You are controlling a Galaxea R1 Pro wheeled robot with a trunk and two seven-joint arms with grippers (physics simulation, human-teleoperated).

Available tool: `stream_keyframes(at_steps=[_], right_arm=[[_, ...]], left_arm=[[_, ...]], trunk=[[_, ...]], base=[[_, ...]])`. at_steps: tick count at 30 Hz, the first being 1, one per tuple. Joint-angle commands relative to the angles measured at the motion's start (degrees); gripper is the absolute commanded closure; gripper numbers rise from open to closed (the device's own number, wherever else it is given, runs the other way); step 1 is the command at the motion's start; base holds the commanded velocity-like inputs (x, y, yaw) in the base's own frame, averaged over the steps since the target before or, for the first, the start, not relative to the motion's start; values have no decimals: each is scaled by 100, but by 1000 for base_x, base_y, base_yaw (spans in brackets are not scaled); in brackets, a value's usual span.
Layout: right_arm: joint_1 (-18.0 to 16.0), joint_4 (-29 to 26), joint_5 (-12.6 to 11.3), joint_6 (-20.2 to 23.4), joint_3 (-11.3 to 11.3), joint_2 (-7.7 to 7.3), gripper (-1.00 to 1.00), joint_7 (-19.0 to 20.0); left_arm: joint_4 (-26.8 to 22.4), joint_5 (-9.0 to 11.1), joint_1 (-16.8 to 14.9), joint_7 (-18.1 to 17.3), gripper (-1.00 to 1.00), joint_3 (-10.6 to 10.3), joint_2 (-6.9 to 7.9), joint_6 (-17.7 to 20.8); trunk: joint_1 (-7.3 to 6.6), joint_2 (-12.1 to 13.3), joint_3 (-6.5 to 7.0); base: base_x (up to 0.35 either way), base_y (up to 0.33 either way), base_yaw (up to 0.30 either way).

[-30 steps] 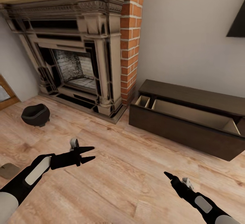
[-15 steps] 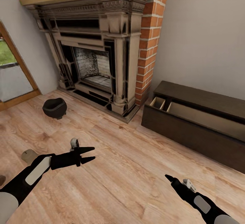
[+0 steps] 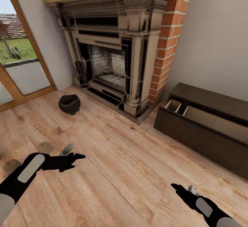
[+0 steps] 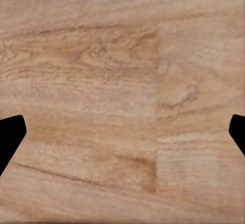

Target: Place each of the two pumpkins and all three candles from the living room inside a cabinet in the living room (use any cabinet), then make sure every cabinet is closed, and position the cauldron so it is next to a table in the living room.

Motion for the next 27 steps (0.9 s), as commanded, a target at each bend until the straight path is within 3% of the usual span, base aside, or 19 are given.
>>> stream_keyframes(at_steps=[1, 2, 5, 7, 17, 27], right_arm=[[0, -4, -3, 17, 14, -4, -100, 3], [0, -4, 68, 4, 12, -4, -100, -5], [0, 0, 237, -41, 7, 3, -100, -34], [0, 2, 297, -72, 8, 4, -100, -98], [0, -3, 392, -93, 19, 5, -100, -213], [0, -4, 389, -372, 157, 5, -100, -174]], left_arm=[[-25, -37, -5, 261, -100, 32, -3, 2], [-51, -37, -4, 625, -100, 70, -8, -5], [-125, -17, -5, 1226, -100, 148, -13, -24], [-148, -13, -5, 1380, -100, 206, -18, -27], [-202, 29, -4, 1676, -100, 331, -65, -24], [-235, 59, -4, 1673, -100, 320, -105, -4]], trunk=[[-1, -2, -11], [-1, -2, -17], [-1, -2, -36], [-1, -2, -50], [-1, -2, -122], [-221, 399, -13]], base=[[0, 0, 216], [0, 0, 215], [0, 0, 212], [0, 0, 205], [0, 0, 192], [0, 0, 173]])
